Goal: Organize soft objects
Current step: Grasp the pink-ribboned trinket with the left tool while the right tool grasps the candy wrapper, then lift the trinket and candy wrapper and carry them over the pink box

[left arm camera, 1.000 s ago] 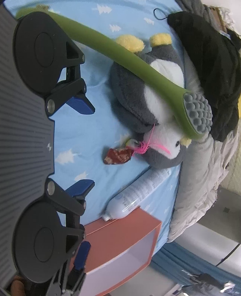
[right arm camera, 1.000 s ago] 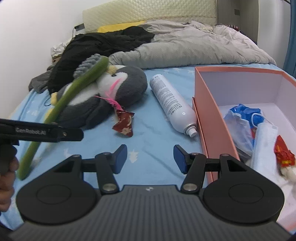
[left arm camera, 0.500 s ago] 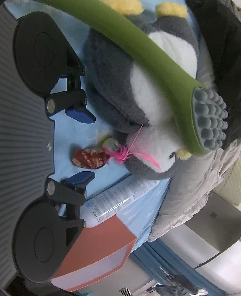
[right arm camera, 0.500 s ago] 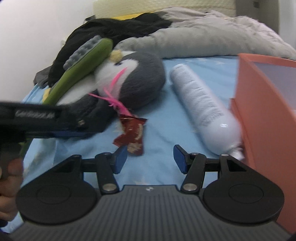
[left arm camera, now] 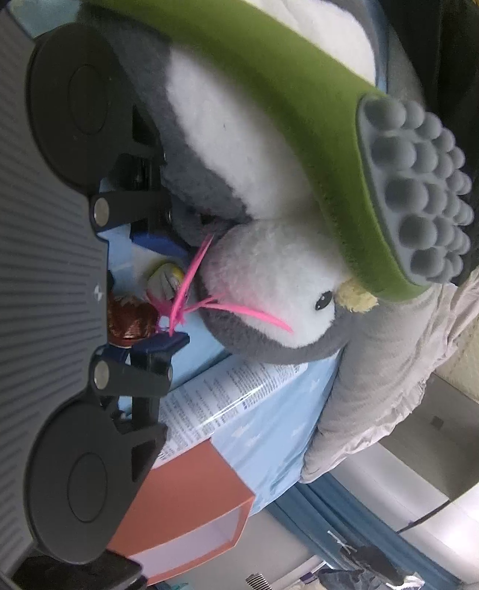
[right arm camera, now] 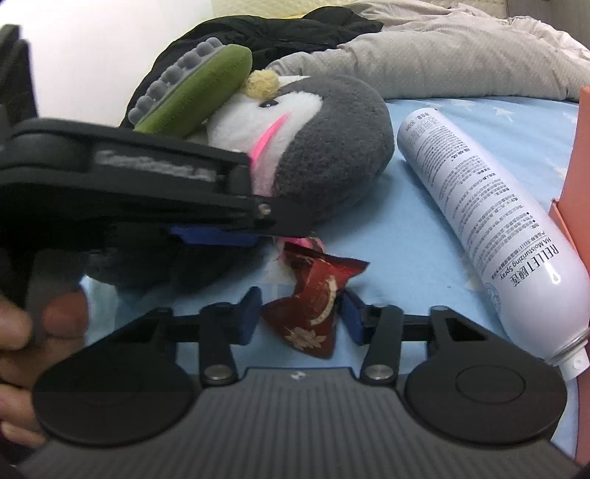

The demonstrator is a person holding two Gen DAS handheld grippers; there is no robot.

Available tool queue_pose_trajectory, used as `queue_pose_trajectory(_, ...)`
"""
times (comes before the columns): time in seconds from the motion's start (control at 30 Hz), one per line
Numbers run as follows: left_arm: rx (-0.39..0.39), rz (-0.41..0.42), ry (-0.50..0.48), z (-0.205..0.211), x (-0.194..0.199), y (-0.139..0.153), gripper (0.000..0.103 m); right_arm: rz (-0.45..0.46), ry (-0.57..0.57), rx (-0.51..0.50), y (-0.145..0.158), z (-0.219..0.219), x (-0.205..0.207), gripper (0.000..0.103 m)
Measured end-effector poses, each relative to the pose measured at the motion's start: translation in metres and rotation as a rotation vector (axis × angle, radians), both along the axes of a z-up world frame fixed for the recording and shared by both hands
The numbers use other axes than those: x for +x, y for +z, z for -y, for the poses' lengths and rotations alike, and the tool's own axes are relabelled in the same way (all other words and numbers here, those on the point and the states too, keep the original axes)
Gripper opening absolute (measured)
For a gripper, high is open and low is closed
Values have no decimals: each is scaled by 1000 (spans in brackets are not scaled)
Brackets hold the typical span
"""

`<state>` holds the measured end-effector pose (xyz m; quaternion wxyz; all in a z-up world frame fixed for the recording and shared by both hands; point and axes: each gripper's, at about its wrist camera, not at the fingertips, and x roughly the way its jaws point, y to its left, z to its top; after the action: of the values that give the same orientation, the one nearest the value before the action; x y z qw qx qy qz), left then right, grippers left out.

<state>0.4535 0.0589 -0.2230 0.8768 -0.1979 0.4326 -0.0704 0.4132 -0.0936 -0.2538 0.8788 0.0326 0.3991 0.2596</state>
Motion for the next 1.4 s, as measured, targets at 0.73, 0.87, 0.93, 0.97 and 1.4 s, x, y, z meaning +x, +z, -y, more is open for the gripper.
queue_pose_trajectory(0.73, 56, 4, 9, 10, -70, 41, 30, -26, -106, -59, 44, 38, -59, 45)
queue_pose_trajectory(0.87, 79, 16, -4, 13, -101, 60, 30, -12, -130, -48, 60, 47, -85, 45)
queue_pose_trajectory(0.93, 98, 22, -12, 16, -117, 69, 30, -6, -141, -35, 68, 51, -98, 45)
queue_pose_trajectory(0.97, 99, 23, -15, 17, -124, 72, 30, -2, -145, -37, 72, 52, -103, 45)
queue_pose_trajectory(1.4, 142, 42, -56, 43, -217, 103, 30, 40, -169, -93, 106, 70, -179, 45)
